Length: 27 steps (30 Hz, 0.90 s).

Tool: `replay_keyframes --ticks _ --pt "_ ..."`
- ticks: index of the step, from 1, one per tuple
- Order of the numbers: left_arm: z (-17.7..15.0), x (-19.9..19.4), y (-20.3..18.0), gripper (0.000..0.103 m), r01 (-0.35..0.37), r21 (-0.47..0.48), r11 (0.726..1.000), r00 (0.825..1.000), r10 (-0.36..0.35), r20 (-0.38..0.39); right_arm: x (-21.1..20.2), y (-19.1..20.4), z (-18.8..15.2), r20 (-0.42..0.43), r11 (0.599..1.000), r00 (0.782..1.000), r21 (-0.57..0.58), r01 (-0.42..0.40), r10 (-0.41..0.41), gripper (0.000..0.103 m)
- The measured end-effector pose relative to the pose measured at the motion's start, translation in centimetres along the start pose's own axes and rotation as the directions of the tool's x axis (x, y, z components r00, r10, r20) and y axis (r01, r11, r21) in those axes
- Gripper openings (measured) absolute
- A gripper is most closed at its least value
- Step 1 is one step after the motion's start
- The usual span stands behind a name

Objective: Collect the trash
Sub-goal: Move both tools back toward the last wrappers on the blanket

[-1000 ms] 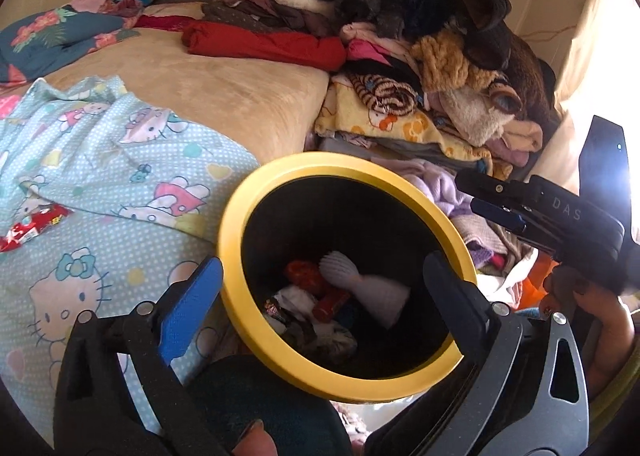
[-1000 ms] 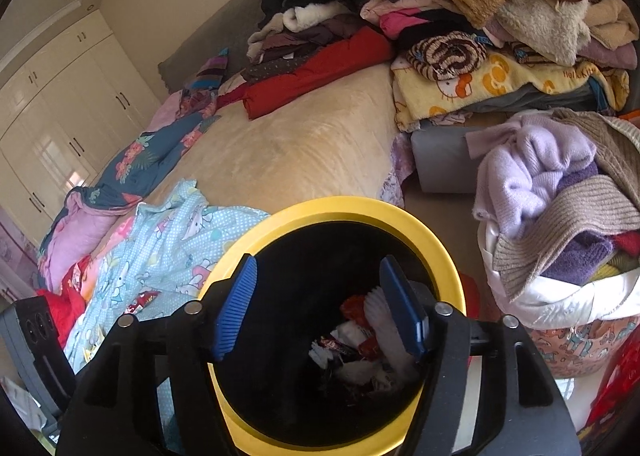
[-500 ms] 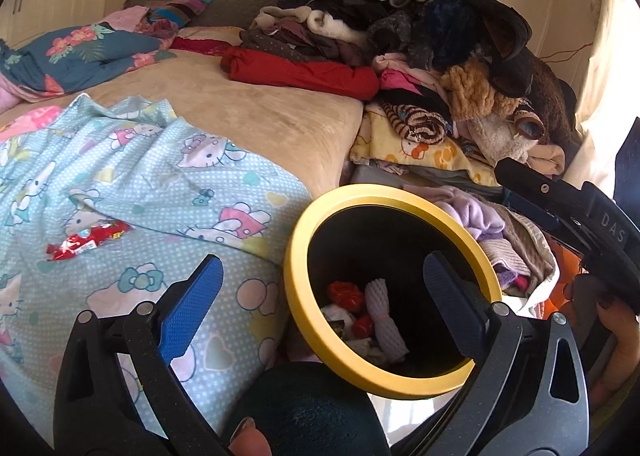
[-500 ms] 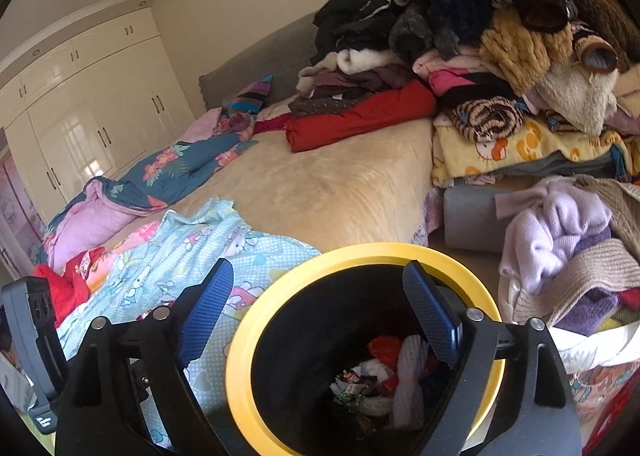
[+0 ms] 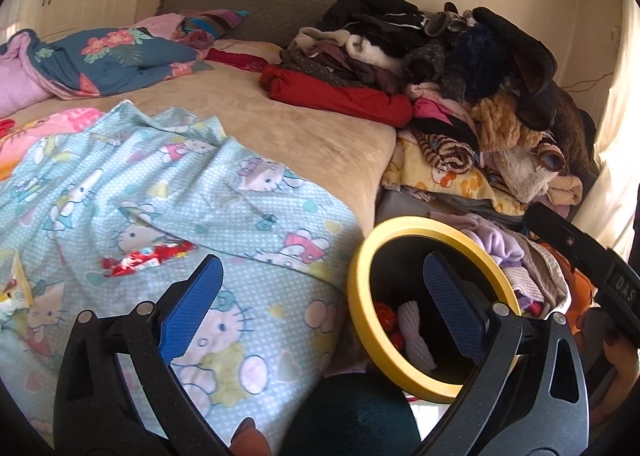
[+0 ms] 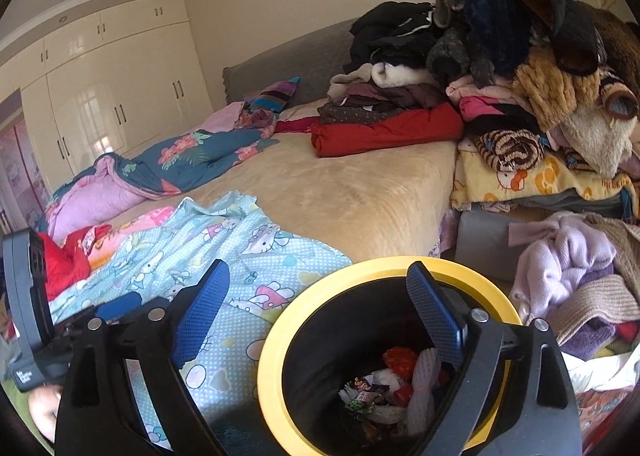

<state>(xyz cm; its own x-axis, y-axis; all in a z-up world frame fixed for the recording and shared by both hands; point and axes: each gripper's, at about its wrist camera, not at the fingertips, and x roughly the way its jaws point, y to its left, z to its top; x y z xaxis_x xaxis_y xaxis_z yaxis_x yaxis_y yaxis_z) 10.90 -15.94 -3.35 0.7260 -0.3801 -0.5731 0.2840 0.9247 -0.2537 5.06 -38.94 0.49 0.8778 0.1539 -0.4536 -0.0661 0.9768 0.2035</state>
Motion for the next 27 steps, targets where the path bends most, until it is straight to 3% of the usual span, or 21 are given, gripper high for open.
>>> replay_keyframes --ticks 17,27 --pt "1.7 -3.2 7.7 0.092 -0.103 -0.110 0.989 0.992 0.109 0.055 2.0 6.9 -0.9 -0.054 0.989 0.995 -0.119 -0.087 0.081 0.091" --pt "1.7 -5.3 13.6 0.092 -0.168 -0.218 0.961 0.979 0.188 0.074 4.4 12.3 -1.8 -0.125 0.968 0.982 -0.188 -0.165 0.143 0.092"
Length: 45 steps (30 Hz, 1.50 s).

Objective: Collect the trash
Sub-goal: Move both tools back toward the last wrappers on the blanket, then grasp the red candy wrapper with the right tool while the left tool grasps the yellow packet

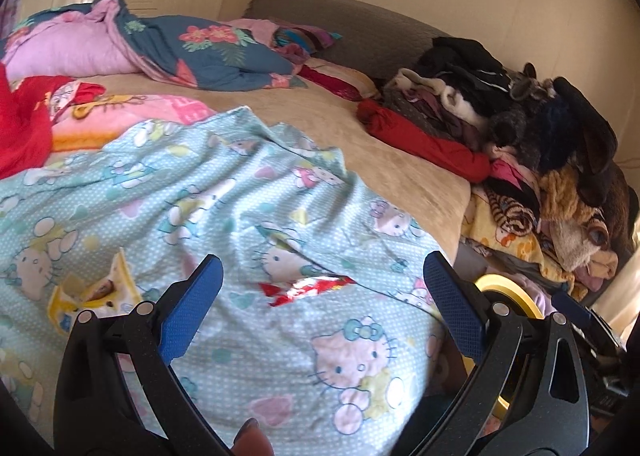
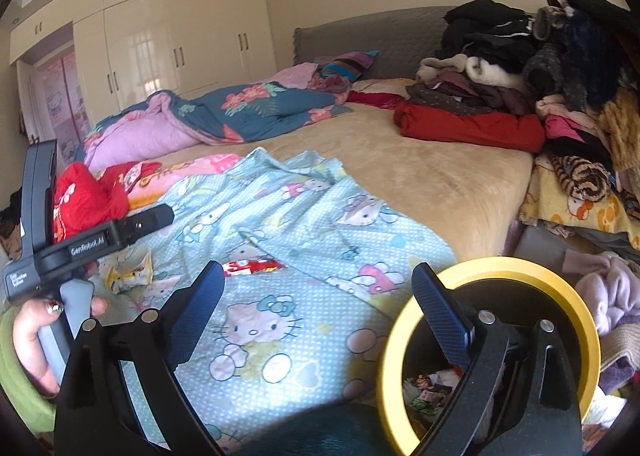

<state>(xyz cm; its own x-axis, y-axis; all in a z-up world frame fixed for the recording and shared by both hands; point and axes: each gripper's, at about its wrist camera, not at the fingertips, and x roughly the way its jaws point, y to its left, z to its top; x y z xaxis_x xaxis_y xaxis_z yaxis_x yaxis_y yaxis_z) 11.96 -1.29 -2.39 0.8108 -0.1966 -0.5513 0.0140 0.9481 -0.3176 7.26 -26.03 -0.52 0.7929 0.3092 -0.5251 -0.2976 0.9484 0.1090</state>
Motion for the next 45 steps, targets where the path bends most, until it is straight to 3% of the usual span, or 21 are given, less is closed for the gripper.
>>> replay_keyframes --ticks 13,22,27,30,32,33,35,37,40,41,45 --pt "0.1 -1.4 8.6 0.092 -0.127 -0.147 0.981 0.992 0.129 0.005 7.0 5.4 0.5 -0.112 0.997 0.991 0.001 -0.073 0.073 0.092" --pt "-1.7 -1.9 15.3 0.092 -0.252 -0.219 0.943 0.967 0.252 -0.029 14.7 5.4 0.1 -0.235 0.984 0.967 0.170 -0.059 0.099 0.092" --pt "-3.3 -1.4 19.0 0.088 -0.267 -0.309 0.913 0.964 0.250 -0.093 19.6 4.9 -0.4 -0.295 0.954 0.945 0.295 -0.050 0.141 0.089" --pt "-4.0 -0.8 19.8 0.077 -0.257 -0.334 0.907 0.966 0.230 -0.119 22.4 4.1 -1.4 -0.334 0.925 0.929 0.379 -0.024 0.161 0.080" --pt "-4.5 -0.5 20.1 0.068 -0.243 -0.359 0.901 0.969 0.211 -0.128 23.2 3.7 -1.7 -0.329 0.915 0.931 0.403 -0.015 0.160 0.070" --pt "-4.6 -0.5 20.2 0.066 -0.243 -0.362 0.900 0.969 0.210 -0.128 23.4 3.5 -1.8 -0.319 0.913 0.933 0.407 -0.025 0.167 0.058" --pt "-4.8 -0.2 20.2 0.050 -0.244 -0.365 0.898 0.969 0.210 -0.132 23.5 3.3 -1.7 -0.305 0.910 0.931 0.410 -0.060 0.199 0.049" --pt "-5.1 0.1 20.1 0.041 -0.247 -0.369 0.896 0.968 0.207 -0.144 23.2 3.3 -1.7 -0.302 0.911 0.925 0.400 -0.098 0.232 0.027" --pt "-5.1 0.1 19.5 0.036 -0.249 -0.352 0.902 0.967 0.212 -0.139 21.7 3.4 -1.5 -0.281 0.914 0.925 0.381 -0.139 0.258 0.025" --pt "-5.0 -0.1 19.1 0.029 -0.246 -0.344 0.906 0.968 0.213 -0.131 20.9 3.4 -1.4 -0.268 0.917 0.927 0.368 -0.152 0.261 0.025" --pt "-4.1 -0.1 17.5 0.028 -0.218 -0.304 0.927 0.975 0.194 -0.109 18.0 2.8 -0.8 -0.223 0.926 0.938 0.329 -0.185 0.266 0.025"
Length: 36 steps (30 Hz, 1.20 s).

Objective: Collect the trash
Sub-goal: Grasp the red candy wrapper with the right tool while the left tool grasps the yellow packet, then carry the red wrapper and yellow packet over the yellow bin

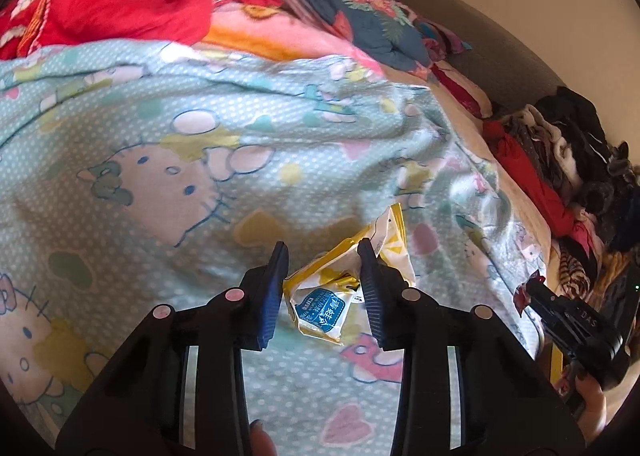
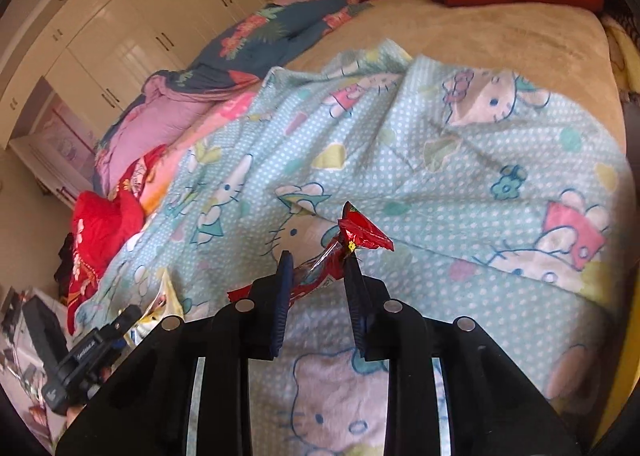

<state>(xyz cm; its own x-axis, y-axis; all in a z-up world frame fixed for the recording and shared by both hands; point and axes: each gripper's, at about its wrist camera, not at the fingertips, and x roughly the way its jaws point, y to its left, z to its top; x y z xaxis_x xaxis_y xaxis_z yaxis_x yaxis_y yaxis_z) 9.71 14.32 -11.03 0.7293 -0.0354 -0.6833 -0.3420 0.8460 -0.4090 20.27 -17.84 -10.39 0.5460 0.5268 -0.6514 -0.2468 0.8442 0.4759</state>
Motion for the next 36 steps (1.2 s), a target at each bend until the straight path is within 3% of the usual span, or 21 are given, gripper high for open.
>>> replay_keyframes --ticks 8,16,27,36 --pt "-1.0 -0.5 -7.2 0.028 0.124 0.129 0.984 0.992 -0.123 -0.018 -7.5 -2.1 -0.3 0.097 0.997 0.994 -0.052 0.049 -0.044 0.025" --pt "-3.6 -0.6 -15.6 0.028 0.254 0.275 0.927 0.967 -0.241 -0.084 -13.1 -5.2 -0.9 0.154 0.993 0.982 -0.033 0.116 -0.109 0.025" --pt "-7.3 -1.1 -24.5 0.028 0.361 0.403 0.841 0.932 -0.331 -0.145 -18.8 -10.7 -2.6 0.189 0.978 0.959 0.053 0.204 -0.210 0.025" --pt "-9.8 -0.9 -30.0 0.028 0.402 0.445 0.800 0.916 -0.359 -0.182 -22.4 -14.6 -4.4 0.192 0.958 0.941 0.125 0.259 -0.279 0.025"
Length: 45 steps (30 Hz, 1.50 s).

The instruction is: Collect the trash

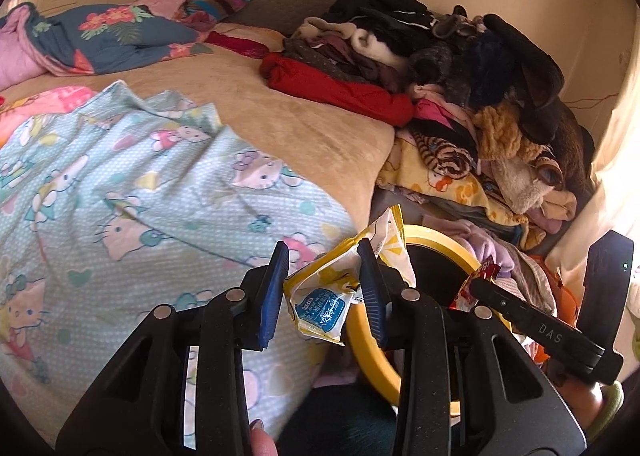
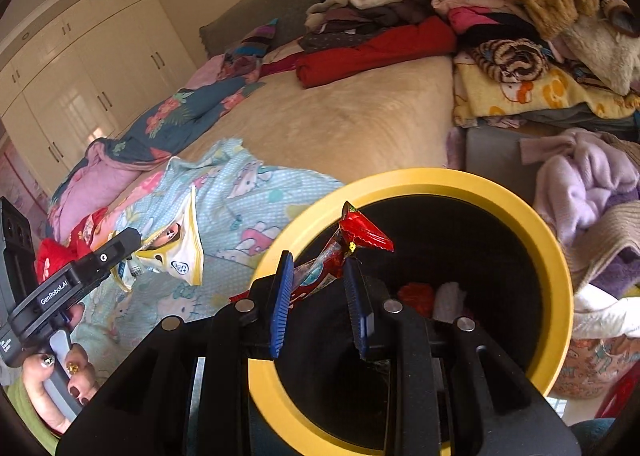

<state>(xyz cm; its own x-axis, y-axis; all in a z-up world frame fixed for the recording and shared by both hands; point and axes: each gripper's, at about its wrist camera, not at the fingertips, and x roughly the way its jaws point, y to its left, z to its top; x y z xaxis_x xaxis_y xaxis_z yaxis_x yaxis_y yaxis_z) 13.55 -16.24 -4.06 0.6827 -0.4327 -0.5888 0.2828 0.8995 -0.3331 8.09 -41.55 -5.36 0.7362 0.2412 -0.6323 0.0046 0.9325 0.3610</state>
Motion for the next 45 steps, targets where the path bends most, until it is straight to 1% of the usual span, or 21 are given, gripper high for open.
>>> replay_keyframes --ticks 5,10,13,15,17,18,19,20,22,24,25,26,27,29,32,36,40,45 --pt "-0.2 1.3 -2.5 0.028 0.009 0.034 0.999 1.000 -0.009 -0.019 -1.7 -2.0 -0.1 0.020 0.999 0.999 0.026 0.030 -0.030 0.025" --pt "-0.7 2.4 -5.0 0.028 0.017 0.088 0.996 0.999 -0.013 -0.043 -3.4 -3.1 0.3 0.047 0.998 0.998 0.037 0.047 -0.049 0.025" --pt "-1.0 3.3 -6.3 0.028 0.026 0.119 0.993 0.998 -0.019 -0.061 -4.2 -3.7 0.4 0.048 0.998 0.997 0.040 0.051 -0.053 0.027" --pt "-1.2 4.2 -7.3 0.029 0.039 0.140 0.989 0.996 -0.028 -0.081 -4.5 -4.2 0.4 0.038 0.998 0.998 0.046 0.053 -0.055 0.033" --pt "-1.4 4.7 -7.9 0.029 0.041 0.151 0.988 0.996 -0.028 -0.089 -4.5 -4.6 0.2 0.027 0.997 0.998 0.060 0.052 -0.054 0.051" --pt "-1.5 5.2 -8.3 0.030 0.051 0.161 0.986 0.994 -0.035 -0.103 -4.5 -4.7 0.1 0.022 0.996 0.998 0.067 0.054 -0.056 0.053" --pt "-1.7 5.4 -8.5 0.038 0.055 0.167 0.984 0.993 -0.037 -0.109 -4.6 -4.7 0.0 0.018 0.996 0.998 0.070 0.056 -0.058 0.055" --pt "-1.8 5.5 -8.7 0.054 0.059 0.175 0.983 0.993 -0.039 -0.115 -4.6 -4.7 0.0 0.015 0.996 0.998 0.071 0.058 -0.059 0.062" --pt "-2.1 5.5 -9.1 0.068 0.070 0.193 0.979 0.991 -0.047 -0.122 -4.9 -4.7 -0.1 0.016 0.994 0.997 0.075 0.074 -0.075 0.070" --pt "-2.2 5.1 -9.2 0.074 0.069 0.213 0.975 0.993 -0.047 -0.111 -5.4 -4.4 -0.1 0.027 0.994 0.996 0.068 0.084 -0.086 0.075" --pt "-2.3 4.9 -9.2 0.081 0.062 0.219 0.974 0.994 -0.040 -0.103 -5.6 -4.3 -0.1 0.031 0.994 0.995 0.062 0.095 -0.097 0.081" --pt "-2.3 4.5 -9.0 0.085 0.058 0.217 0.975 0.994 -0.038 -0.098 -5.9 -4.1 -0.2 0.042 0.992 0.992 0.057 0.112 -0.115 0.086" --pt "-2.3 4.1 -8.8 0.085 0.054 0.210 0.976 0.995 -0.035 -0.090 -6.1 -4.0 -0.2 0.052 0.991 0.991 0.055 0.121 -0.124 0.087" --pt "-2.0 3.6 -8.5 0.092 0.042 0.205 0.978 0.996 -0.026 -0.081 -6.6 -3.6 -0.5 0.074 0.990 0.989 0.058 0.127 -0.131 0.091" --pt "-1.8 2.2 -7.8 0.092 0.020 0.194 0.981 0.999 -0.010 -0.051 -7.4 -2.4 -1.2 0.122 0.988 0.981 0.031 0.150 -0.153 0.096" --pt "-1.9 -0.5 -6.1 0.092 -0.012 0.165 0.986 1.000 0.008 0.022 -8.4 -0.7 -2.5 0.201 0.984 0.965 -0.015 0.176 -0.170 0.096" --pt "-2.2 -2.8 -4.5 0.092 -0.039 0.152 0.988 0.997 0.030 0.064 -9.6 1.0 -4.0 0.314 0.977 0.930 -0.025 0.210 -0.191 0.097" --pt "-2.7 -6.0 -2.5 0.092 -0.077 0.151 0.986 0.989 0.057 0.135 -10.8 3.0 -4.9 0.404 0.982 0.901 -0.038 0.186 -0.155 0.097"
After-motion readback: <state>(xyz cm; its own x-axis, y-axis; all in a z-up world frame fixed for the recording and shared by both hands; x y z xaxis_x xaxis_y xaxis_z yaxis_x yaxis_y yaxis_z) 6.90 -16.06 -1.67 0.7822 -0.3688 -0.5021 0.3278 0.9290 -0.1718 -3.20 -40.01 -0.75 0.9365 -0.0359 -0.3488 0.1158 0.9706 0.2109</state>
